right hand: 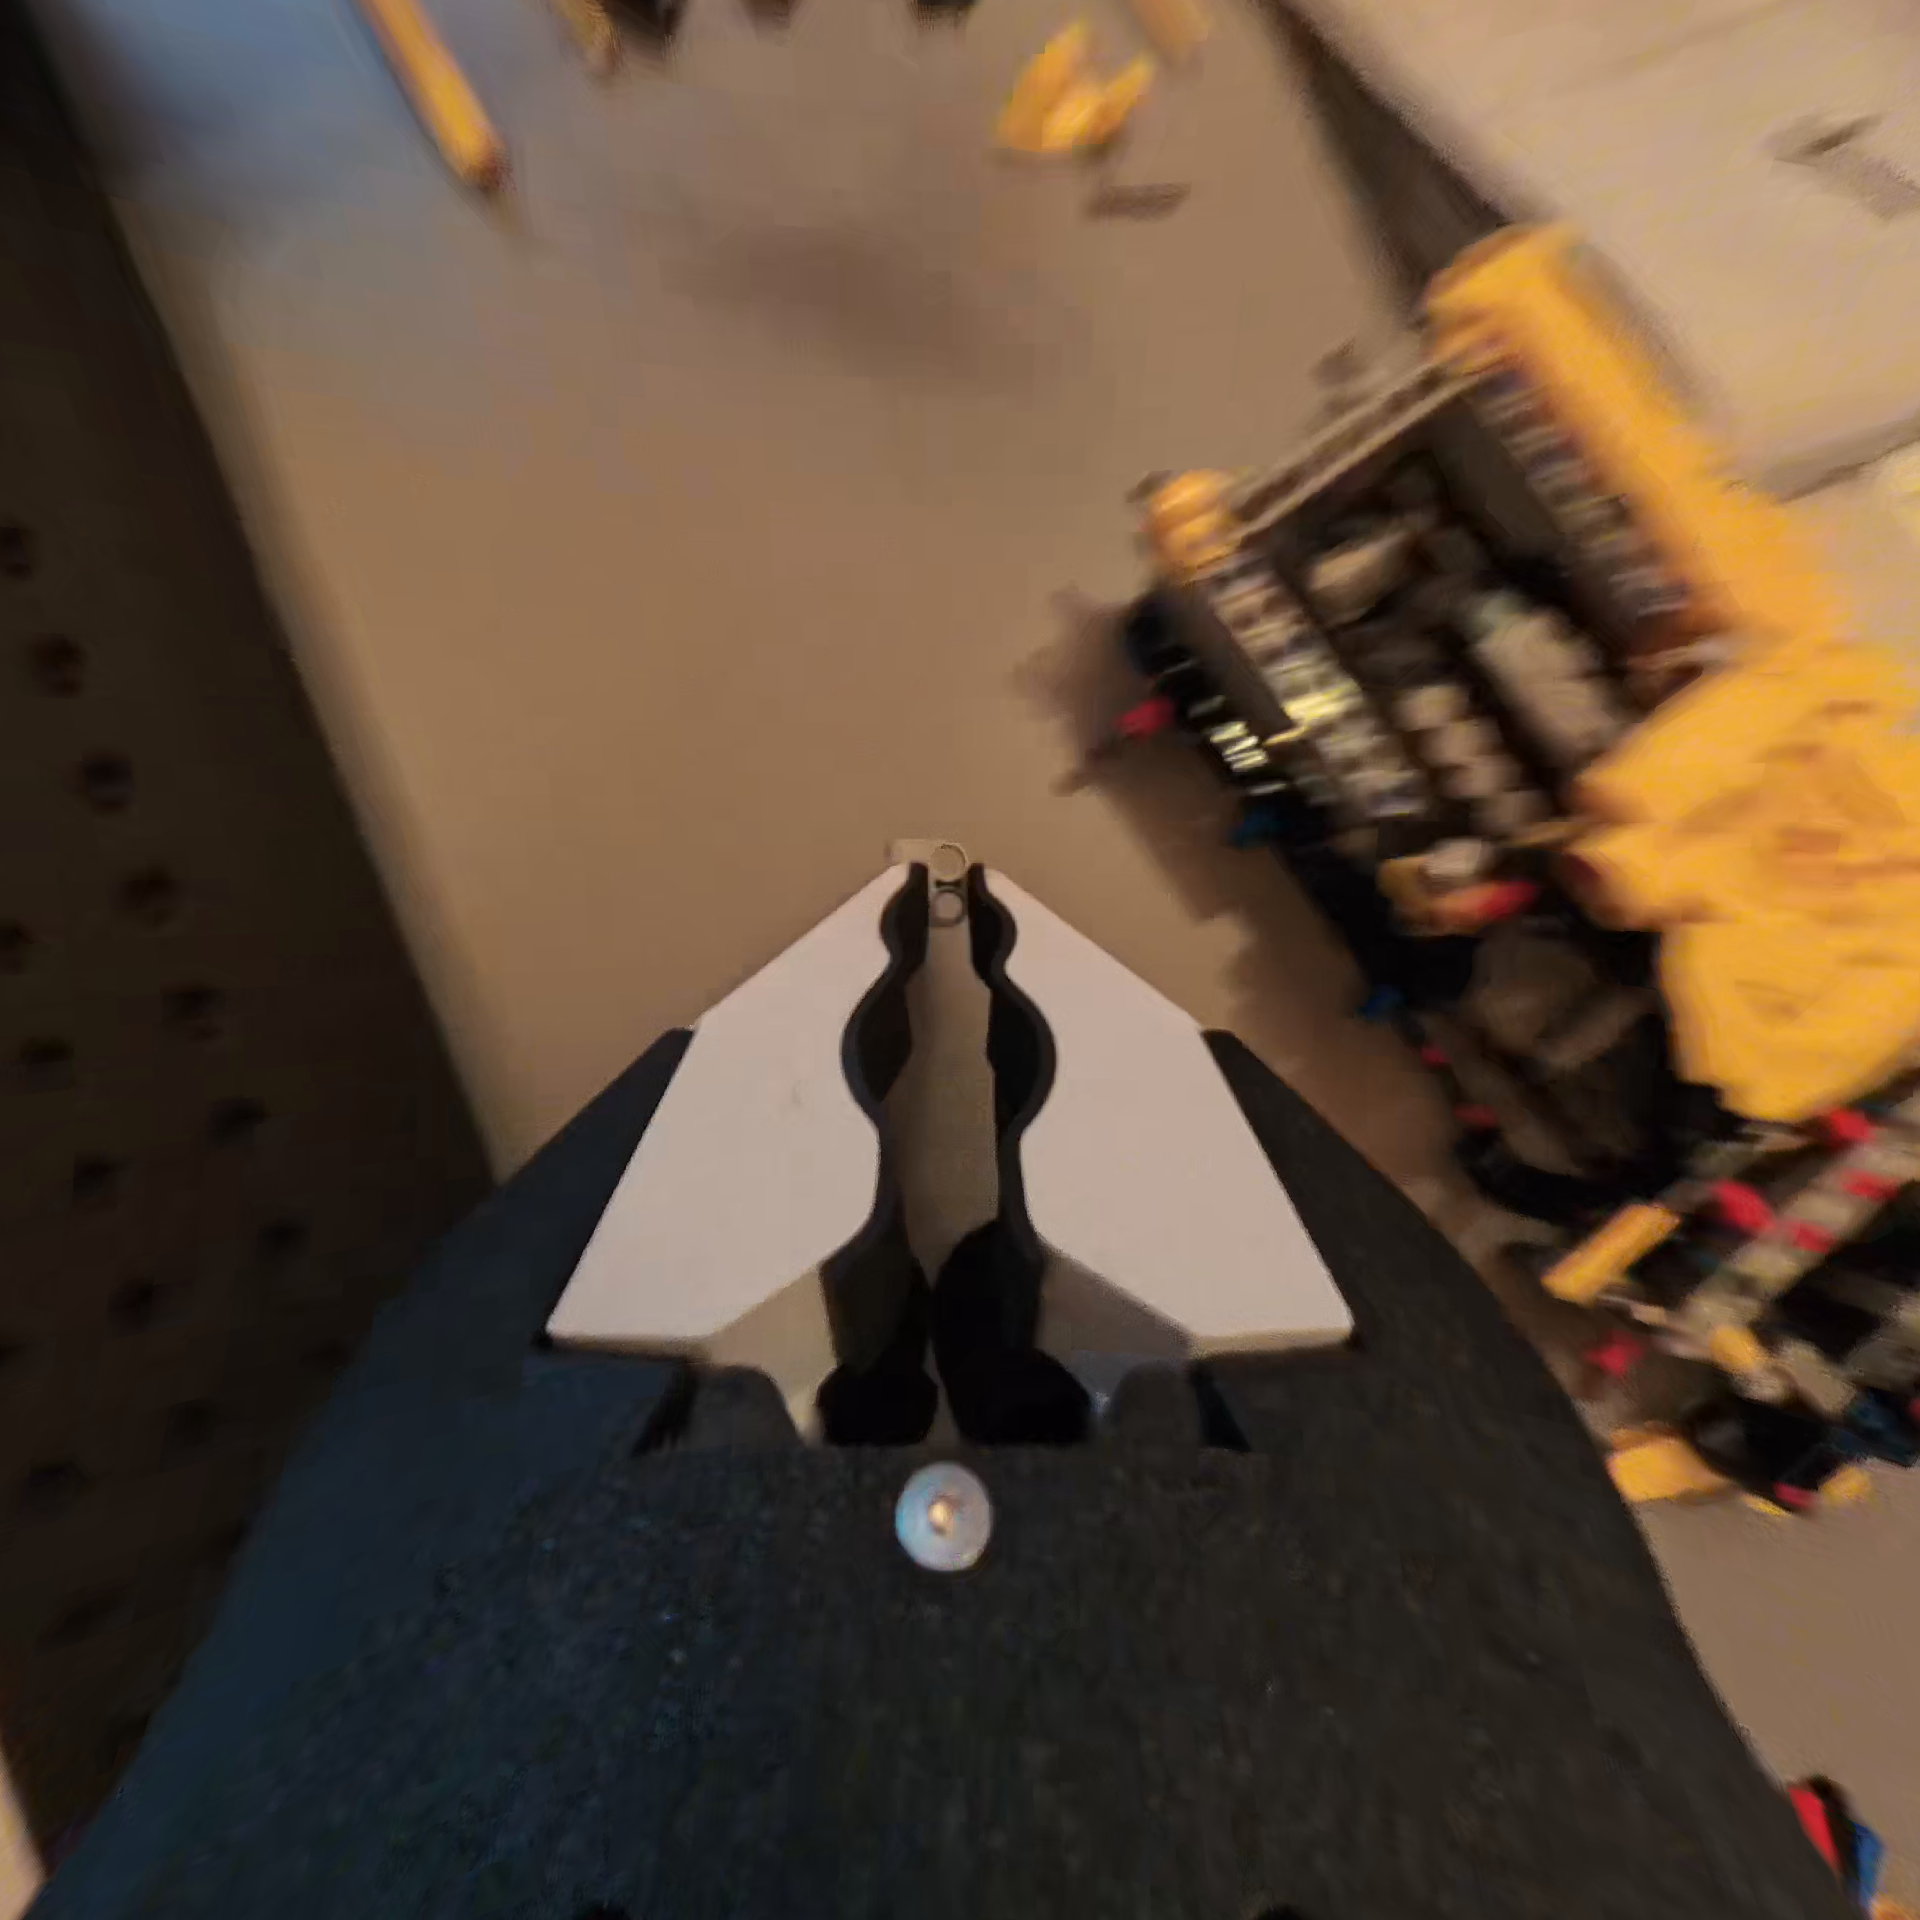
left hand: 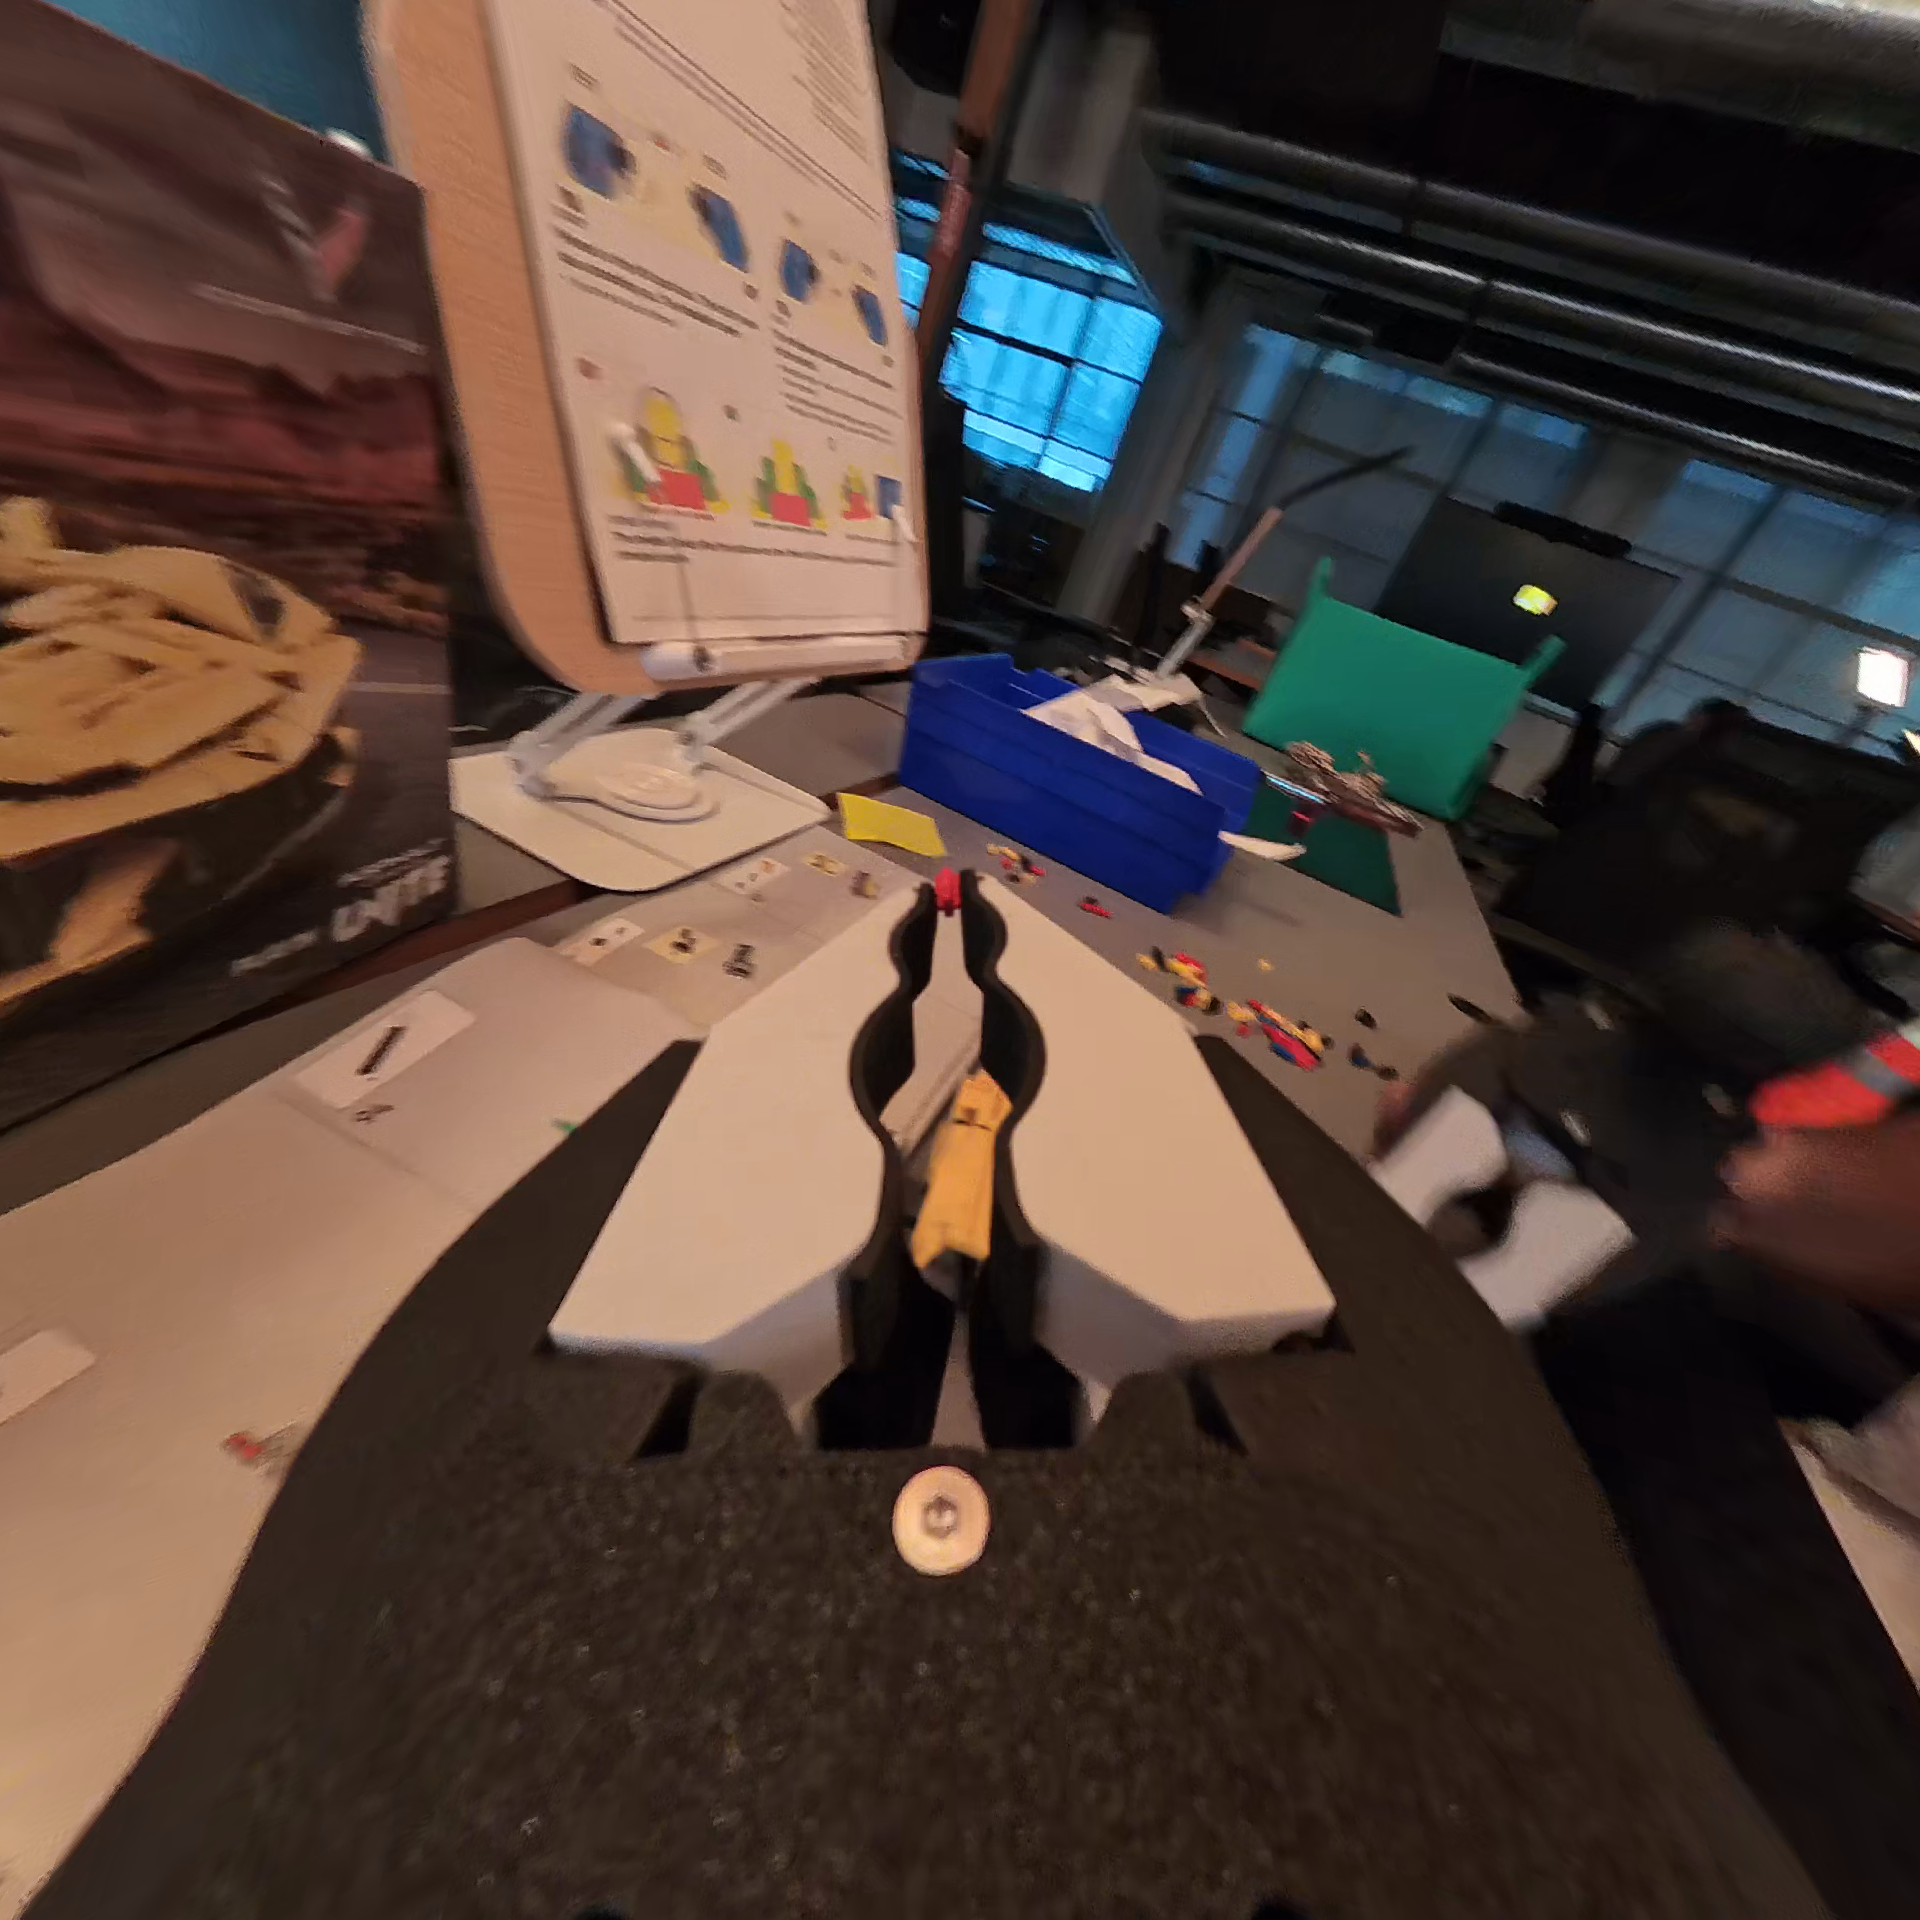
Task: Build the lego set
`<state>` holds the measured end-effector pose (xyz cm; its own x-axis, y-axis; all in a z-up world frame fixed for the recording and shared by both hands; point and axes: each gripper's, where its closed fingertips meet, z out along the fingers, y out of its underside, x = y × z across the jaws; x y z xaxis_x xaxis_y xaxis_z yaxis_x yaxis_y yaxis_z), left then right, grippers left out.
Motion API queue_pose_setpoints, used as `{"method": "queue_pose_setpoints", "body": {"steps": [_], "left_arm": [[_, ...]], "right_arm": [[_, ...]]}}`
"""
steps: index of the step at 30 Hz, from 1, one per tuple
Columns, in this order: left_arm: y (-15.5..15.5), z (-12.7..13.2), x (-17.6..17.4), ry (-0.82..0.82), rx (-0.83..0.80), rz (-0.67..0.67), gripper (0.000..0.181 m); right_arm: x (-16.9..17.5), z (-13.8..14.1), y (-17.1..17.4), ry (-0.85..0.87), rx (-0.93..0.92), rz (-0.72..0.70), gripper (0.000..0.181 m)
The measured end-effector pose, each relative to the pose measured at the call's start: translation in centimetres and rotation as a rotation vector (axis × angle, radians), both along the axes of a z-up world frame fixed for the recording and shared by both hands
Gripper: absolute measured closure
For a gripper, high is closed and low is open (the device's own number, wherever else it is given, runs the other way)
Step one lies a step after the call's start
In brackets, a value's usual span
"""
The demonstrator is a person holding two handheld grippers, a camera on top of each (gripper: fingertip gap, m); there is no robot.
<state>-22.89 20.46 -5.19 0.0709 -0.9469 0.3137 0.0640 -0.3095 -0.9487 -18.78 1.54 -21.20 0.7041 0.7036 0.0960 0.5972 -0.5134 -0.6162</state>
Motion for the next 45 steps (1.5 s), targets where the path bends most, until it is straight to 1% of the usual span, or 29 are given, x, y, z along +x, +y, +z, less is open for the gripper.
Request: {"method": "queue_pose_setpoints", "body": {"steps": [1, 3, 4, 5, 6, 7, 8, 10, 11, 13, 16, 18, 20, 25, 34, 42, 45], "left_arm": [[-0.9, -0.1, 0.4, 0.01, 0.008, -0.045, 0.177], [-2.6, -0.1, 1.3, 0.024, 0.039, -0.118, 0.177], [-3.6, 0.0, 1.9, 0.027, 0.054, -0.157, 0.177], [-4.5, 0.1, 2.6, 0.024, 0.064, -0.189, 0.177], [-5.4, 0.3, 3.4, 0.016, 0.069, -0.218, 0.178], [-6.3, 0.3, 4.3, 0.016, 0.074, -0.249, 0.177], [-7.3, 0.0, 5.2, 0.031, 0.087, -0.278, 0.178], [-8.8, -1.6, 6.8, 0.108, 0.131, -0.324, 0.177], [-9.3, -2.4, 7.4, 0.141, 0.148, -0.337, 0.177], [-10.3, -3.2, 8.3, 0.158, 0.152, -0.376, 0.178], [-11.1, -4.0, 9.0, 0.196, 0.168, -0.403, 0.177], [-11.8, -4.2, 9.4, 0.204, 0.168, -0.429, 0.177], [-12.4, -4.6, 9.6, 0.222, 0.17, -0.444, 0.177], [-13.3, -5.2, 10.4, 0.258, 0.167, -0.469, 0.177], [-13.5, -6.1, 10.6, 0.285, 0.164, -0.483, 0.177], [-13.6, -6.2, 10.5, 0.279, 0.151, -0.499, 0.177], [-13.6, -5.8, 10.5, 0.263, 0.137, -0.499, 0.177]], "right_arm": [[0.8, 1.7, 1.4, 0.05, 0.07, -0.014, 0.175], [1.3, 6.4, 3.9, 0.165, 0.313, 0.06, 0.176], [2.5, 7.9, 5.3, 0.109, 0.44, 0.061, 0.176], [3.7, 8.5, 6.5, 0.008, 0.524, 0.056, 0.175], [3.9, 8.8, 7.0, -0.044, 0.579, 0.089, 0.175], [4.0, 9.4, 7.5, -0.045, 0.652, 0.097, 0.175], [4.6, 9.8, 8.0, -0.036, 0.693, 0.056, 0.175], [5.3, 9.7, 8.3, -0.013, 0.683, 0.017, 0.175], [5.8, 10.0, 8.4, -0.029, 0.707, 0.005, 0.175], [6.8, 9.9, 8.2, -0.09, 0.72, -0.005, 0.174], [7.0, 9.2, 7.5, -0.086, 0.692, 0.005, 0.174], [7.2, 9.5, 7.2, -0.105, 0.707, 0.005, 0.174], [7.2, 9.9, 7.0, -0.081, 0.713, 0.008, 0.175], [7.4, 10.4, 6.7, -0.147, 0.759, 0.029, 0.174], [7.5, 9.6, 6.5, -0.206, 0.749, 0.056, 0.175], [7.3, 9.5, 6.5, -0.205, 0.746, 0.063, 0.175], [7.4, 9.8, 6.5, -0.198, 0.762, 0.056, 0.174]]}}
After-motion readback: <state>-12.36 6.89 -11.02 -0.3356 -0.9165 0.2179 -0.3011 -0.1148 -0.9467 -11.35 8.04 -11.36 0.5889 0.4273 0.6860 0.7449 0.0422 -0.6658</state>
